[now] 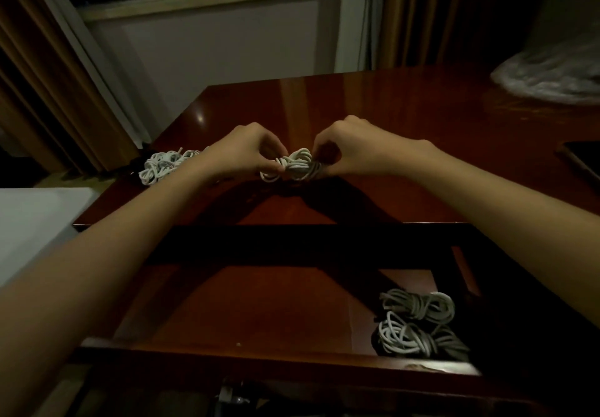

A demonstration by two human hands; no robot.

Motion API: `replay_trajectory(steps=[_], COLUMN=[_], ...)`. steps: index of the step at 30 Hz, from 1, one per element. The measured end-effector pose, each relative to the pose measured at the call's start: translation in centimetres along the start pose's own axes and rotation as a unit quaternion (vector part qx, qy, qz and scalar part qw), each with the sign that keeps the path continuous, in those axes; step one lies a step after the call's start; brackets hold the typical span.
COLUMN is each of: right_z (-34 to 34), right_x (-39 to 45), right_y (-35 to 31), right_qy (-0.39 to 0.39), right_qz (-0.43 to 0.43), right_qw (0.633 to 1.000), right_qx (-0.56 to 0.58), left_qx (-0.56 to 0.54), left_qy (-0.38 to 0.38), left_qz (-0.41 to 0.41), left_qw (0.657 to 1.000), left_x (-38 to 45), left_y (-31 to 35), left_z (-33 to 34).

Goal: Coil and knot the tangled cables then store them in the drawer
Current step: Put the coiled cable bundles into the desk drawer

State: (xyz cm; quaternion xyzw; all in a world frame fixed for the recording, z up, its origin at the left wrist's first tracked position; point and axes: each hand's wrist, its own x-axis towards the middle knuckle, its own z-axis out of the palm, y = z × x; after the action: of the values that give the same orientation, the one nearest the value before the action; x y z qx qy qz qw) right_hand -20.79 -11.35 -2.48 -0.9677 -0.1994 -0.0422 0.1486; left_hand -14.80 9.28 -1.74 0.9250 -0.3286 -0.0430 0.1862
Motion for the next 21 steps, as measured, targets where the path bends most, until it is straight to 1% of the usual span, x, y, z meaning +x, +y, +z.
replay_trajectory(steps=[3, 5, 8, 14, 17, 19, 21], right_z=[-0.2, -0.3, -0.2, 1.0, 1.6, 2.0, 2.7], right_x=[-2.9, -5.1, -7.9, -11.8, -13.4, -14.2, -15.0], right_y=[-1.3, -1.8, -2.4, -2.7, -2.4, -2.1, -1.8], right_qy=[0.006, -0.003, -0.022, -0.045, -0.051, -0.055, -0.068], right_qz=[-0.006, -0.004, 0.014, 0.047, 0.058, 0.068, 0.082], right_qw=[1.0, 1.0, 1.0, 0.998, 0.997, 0.996, 0.993], right_qx=[-0.002, 0.002, 0.015, -0.018, -0.022, -0.035, -0.042], left_qx=[-0.014, -0.004, 0.009, 0.001, 0.02, 0.056, 0.081], left_qy=[-0.024, -0.044, -0.067, -0.101, -0.088, -0.065, -0.057], left_qz=[0.04, 0.07, 0.106, 0.16, 0.183, 0.202, 0.214], left_qw=[0.999, 0.997, 0.992, 0.982, 0.979, 0.976, 0.972], left_x=[-1.5, -2.3, -3.2, -4.4, -4.9, -5.2, -5.4], left_y=[1.5, 2.8, 4.3, 6.9, 8.2, 9.1, 9.6], left_z=[-0.2, 0.1, 1.4, 4.0, 5.1, 6.3, 7.9])
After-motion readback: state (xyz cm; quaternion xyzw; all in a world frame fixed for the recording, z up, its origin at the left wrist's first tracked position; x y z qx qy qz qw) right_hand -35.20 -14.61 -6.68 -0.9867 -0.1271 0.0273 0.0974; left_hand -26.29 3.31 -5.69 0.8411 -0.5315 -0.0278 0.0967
